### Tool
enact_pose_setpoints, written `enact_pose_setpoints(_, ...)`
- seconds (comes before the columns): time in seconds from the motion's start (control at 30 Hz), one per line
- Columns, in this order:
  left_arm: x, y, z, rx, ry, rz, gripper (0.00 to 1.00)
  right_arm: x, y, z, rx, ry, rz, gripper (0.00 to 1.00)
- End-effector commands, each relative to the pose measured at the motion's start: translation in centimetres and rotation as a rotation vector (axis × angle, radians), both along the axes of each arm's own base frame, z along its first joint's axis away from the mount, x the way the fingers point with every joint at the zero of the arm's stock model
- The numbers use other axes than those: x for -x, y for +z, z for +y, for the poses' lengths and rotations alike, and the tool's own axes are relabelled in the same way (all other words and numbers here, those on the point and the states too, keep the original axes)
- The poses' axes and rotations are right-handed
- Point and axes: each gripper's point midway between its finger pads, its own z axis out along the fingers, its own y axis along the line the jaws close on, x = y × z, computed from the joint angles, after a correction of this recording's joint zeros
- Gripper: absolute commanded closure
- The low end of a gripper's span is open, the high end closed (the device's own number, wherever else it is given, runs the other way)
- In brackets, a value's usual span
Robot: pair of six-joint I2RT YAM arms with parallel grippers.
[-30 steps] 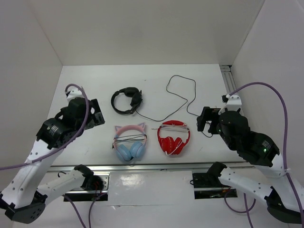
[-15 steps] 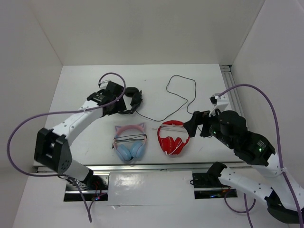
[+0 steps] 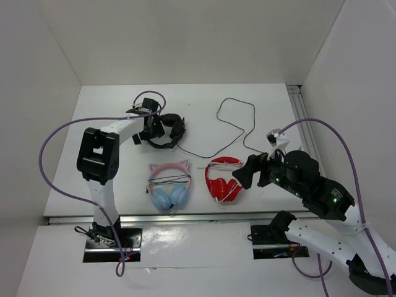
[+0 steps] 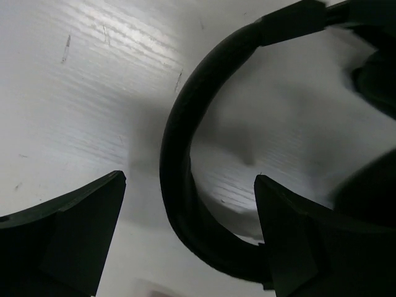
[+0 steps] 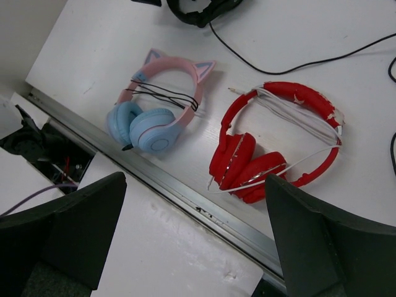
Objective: Wrap the headphones
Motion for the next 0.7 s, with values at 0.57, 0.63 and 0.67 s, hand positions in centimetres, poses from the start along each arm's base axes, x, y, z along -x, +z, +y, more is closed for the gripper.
enact_pose_setpoints(0.57, 0.7, -2.5, 1.6, 0.003, 0.082, 0.125, 1.0, -0.9, 1.3, 2.9, -0.099, 0.078, -0.052, 0.0)
enact_pose_setpoints(0.63, -1.5, 2.6, 1.8, -0.013, 0.086, 0.03, 1.0, -1.2, 2.1, 3.6, -0.121, 0.089, -0.057, 0.0)
enact_pose_setpoints(0.67, -2.0, 4.7, 1.9, -0.036, 0.09, -0.003, 1.0, -1.5, 2.8, 4.1, -0.134, 0.098, -0.066, 0.0)
